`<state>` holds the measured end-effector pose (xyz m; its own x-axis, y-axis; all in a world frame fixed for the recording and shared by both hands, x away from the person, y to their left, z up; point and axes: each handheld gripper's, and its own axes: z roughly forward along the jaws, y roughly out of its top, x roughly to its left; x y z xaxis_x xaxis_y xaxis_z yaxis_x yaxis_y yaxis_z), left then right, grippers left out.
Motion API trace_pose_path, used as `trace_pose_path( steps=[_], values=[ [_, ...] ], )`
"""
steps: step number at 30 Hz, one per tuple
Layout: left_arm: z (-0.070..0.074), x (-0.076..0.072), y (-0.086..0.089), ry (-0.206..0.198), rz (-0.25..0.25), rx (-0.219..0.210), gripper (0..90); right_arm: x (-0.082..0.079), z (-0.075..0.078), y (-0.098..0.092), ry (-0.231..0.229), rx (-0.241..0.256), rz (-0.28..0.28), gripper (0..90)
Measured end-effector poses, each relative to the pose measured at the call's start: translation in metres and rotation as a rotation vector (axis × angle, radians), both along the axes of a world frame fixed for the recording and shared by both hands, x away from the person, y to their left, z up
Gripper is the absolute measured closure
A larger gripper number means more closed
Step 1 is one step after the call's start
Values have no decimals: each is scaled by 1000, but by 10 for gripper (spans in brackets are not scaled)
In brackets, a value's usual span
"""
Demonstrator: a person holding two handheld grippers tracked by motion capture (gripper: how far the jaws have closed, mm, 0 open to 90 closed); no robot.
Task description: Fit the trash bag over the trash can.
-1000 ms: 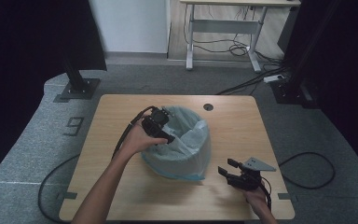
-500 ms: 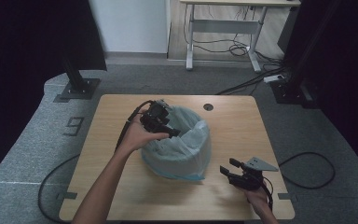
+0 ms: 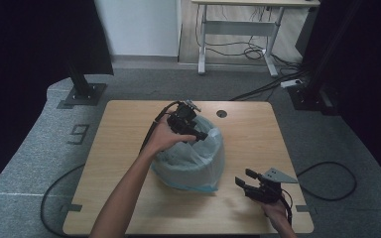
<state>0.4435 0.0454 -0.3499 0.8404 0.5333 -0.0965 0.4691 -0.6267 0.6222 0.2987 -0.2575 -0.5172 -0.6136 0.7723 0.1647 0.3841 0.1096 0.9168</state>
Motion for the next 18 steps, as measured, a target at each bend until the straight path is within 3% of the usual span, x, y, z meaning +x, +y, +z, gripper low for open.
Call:
trace_pose_path(
  steps=[7,12,18],
  values=[
    [-8,10,-8,15,-2,15,345,-1,1,-1,-3,0,4,390],
    [-20,16,-16,48,-12,82,341,-1,1,-1,-2,0,8,390],
    [-27,17,-23,57,-24,126,333,-1,1,-1,3,-3,13,389]
  ],
)
